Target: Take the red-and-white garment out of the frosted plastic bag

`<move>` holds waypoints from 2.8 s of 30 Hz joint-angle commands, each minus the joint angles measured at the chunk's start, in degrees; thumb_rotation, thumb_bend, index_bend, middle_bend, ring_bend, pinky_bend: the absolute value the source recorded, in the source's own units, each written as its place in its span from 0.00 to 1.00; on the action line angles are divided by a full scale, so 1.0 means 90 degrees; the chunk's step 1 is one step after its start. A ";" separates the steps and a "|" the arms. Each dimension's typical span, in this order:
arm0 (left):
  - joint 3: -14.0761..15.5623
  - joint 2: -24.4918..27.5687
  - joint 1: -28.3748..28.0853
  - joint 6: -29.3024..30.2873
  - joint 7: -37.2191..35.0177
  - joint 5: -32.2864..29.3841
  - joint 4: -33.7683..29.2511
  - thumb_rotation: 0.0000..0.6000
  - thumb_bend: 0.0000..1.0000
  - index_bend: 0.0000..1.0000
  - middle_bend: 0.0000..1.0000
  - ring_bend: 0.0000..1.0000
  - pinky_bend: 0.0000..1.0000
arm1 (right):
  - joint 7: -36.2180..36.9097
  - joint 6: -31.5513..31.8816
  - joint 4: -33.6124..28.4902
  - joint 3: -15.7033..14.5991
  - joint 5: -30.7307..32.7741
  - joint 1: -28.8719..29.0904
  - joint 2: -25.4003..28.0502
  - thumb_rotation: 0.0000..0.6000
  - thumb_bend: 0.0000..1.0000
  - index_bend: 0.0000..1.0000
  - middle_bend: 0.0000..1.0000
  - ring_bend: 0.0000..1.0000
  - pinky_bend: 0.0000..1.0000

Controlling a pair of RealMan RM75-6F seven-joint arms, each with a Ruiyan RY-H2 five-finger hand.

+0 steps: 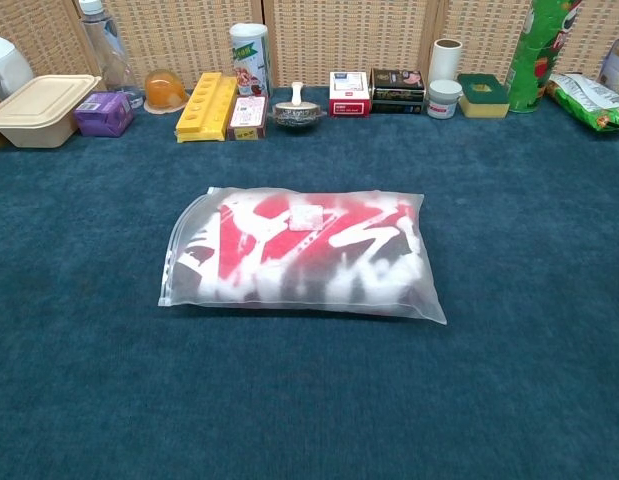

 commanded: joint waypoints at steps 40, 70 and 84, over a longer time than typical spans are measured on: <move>-0.0315 0.0578 -0.0515 -0.0455 -0.0192 -0.0069 -0.0030 0.67 0.23 0.38 0.43 0.31 0.31 | -0.2838 -0.3376 -0.1089 0.0756 0.1136 0.3090 -0.2630 1.00 0.02 0.00 0.04 0.14 0.24; -0.0285 0.0516 -0.0636 -0.0637 -0.0273 -0.0222 0.0048 0.67 0.22 0.38 0.43 0.31 0.31 | -0.4270 -0.4078 0.0446 0.1115 0.2181 0.4668 -0.2932 1.00 0.02 0.00 0.01 0.12 0.17; -0.0188 0.0575 -0.0526 -0.0626 -0.0668 -0.0268 0.0290 0.67 0.22 0.38 0.43 0.31 0.31 | -0.5897 -0.4446 0.0102 0.1029 0.4842 0.6296 -0.2967 1.00 0.03 0.00 0.01 0.12 0.10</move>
